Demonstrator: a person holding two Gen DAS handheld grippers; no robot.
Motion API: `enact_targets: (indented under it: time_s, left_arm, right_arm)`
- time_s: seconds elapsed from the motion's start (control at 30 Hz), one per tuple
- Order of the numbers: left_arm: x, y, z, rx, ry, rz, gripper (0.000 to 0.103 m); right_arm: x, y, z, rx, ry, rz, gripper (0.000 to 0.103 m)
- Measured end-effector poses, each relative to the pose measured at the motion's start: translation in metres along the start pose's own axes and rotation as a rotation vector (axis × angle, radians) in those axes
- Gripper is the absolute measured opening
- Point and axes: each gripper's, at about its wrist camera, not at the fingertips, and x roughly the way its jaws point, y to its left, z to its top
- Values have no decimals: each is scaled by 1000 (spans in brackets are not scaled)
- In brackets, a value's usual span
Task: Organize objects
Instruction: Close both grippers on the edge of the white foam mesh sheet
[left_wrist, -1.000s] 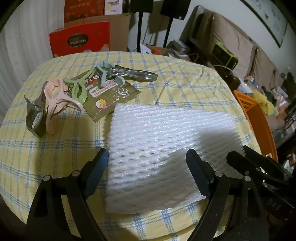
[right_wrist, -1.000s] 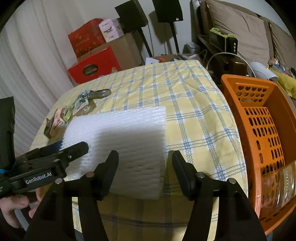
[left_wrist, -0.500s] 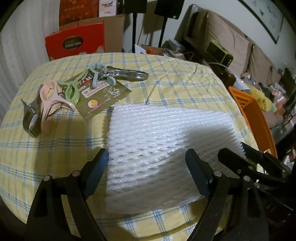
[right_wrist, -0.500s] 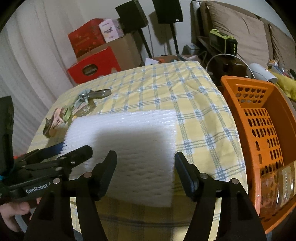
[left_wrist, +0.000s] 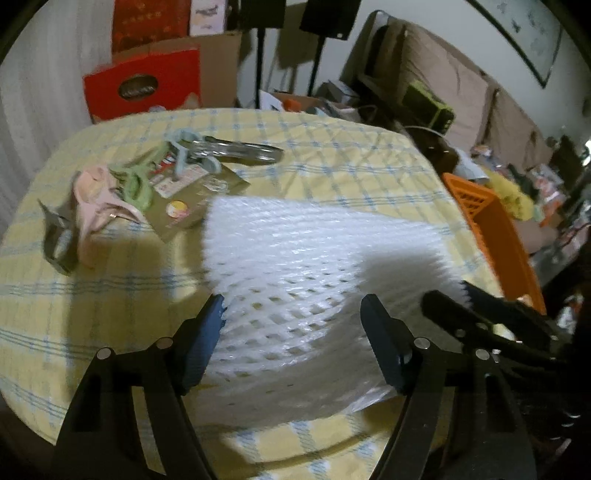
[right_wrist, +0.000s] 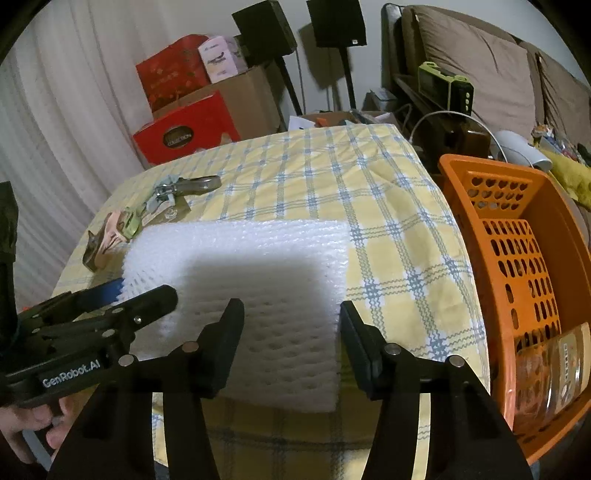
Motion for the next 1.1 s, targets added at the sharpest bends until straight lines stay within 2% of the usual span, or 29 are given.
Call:
enact_targets:
  time_s: [0.07,0.3,0.47,0.77,1.1]
  left_arm:
    - [-2,1,1,-16,-1,-27,71]
    - [-3,3,2,-23,10,-30,60]
    - [-7,6,1,-26,4,-46,55]
    - [-12,2,2,-28,-5,-76,45]
    - [-23,-5,5,-11,-39,-91,39]
  right_arm:
    - [-2,0,0,-3,-5,7,50]
    - [-1,9,0,-39,-3,28,39]
    - [-4,1,0,-13,-18,59,20]
    - [-15,0,3,18,-60,66,14]
    - [-27,7,5,-3,-97,76,9]
